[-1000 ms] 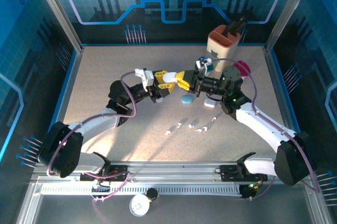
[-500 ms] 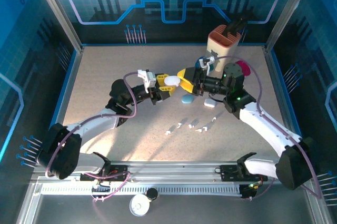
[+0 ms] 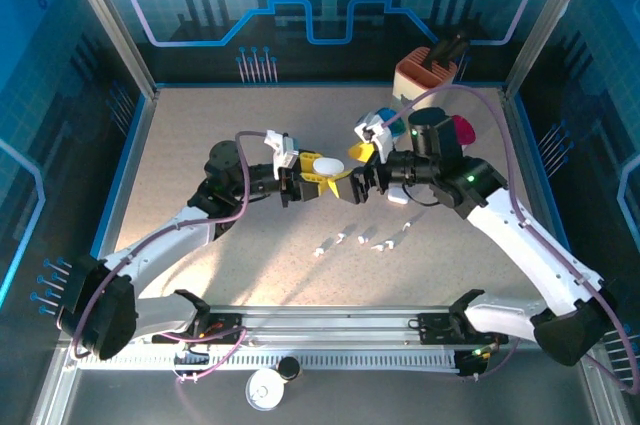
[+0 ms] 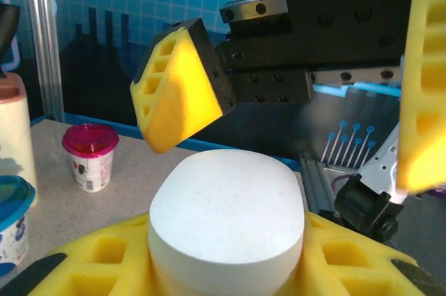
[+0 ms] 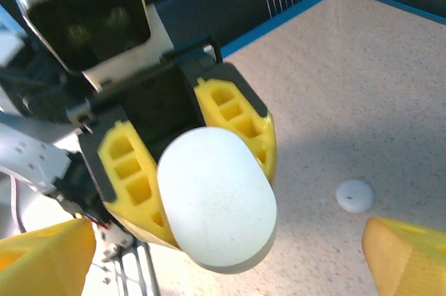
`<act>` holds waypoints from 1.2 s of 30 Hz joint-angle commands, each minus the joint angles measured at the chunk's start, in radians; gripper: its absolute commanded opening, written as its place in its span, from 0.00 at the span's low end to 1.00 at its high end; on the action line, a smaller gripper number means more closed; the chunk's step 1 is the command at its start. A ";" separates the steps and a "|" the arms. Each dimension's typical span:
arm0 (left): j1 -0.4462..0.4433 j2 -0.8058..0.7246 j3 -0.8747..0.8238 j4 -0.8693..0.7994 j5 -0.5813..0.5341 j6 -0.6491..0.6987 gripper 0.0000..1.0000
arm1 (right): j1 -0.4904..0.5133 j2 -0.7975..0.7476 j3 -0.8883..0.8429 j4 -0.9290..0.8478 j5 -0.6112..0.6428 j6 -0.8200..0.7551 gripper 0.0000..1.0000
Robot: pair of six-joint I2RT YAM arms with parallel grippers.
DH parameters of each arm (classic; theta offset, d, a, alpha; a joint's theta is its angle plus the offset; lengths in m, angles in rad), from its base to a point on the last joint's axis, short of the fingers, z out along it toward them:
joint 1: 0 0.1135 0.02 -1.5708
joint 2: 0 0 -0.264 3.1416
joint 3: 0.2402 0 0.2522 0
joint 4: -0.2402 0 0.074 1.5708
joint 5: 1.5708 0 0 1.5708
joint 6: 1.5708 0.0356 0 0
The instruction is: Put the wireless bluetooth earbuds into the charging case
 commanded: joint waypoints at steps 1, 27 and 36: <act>-0.005 -0.014 0.033 -0.023 0.039 -0.023 0.36 | 0.012 0.018 0.024 -0.073 0.089 -0.135 0.98; -0.005 -0.031 -0.005 0.000 0.114 0.050 0.34 | -0.074 0.033 -0.013 0.089 0.110 0.054 0.81; -0.005 -0.017 0.004 0.040 0.143 0.010 0.34 | -0.077 0.078 -0.009 0.100 -0.046 0.028 0.70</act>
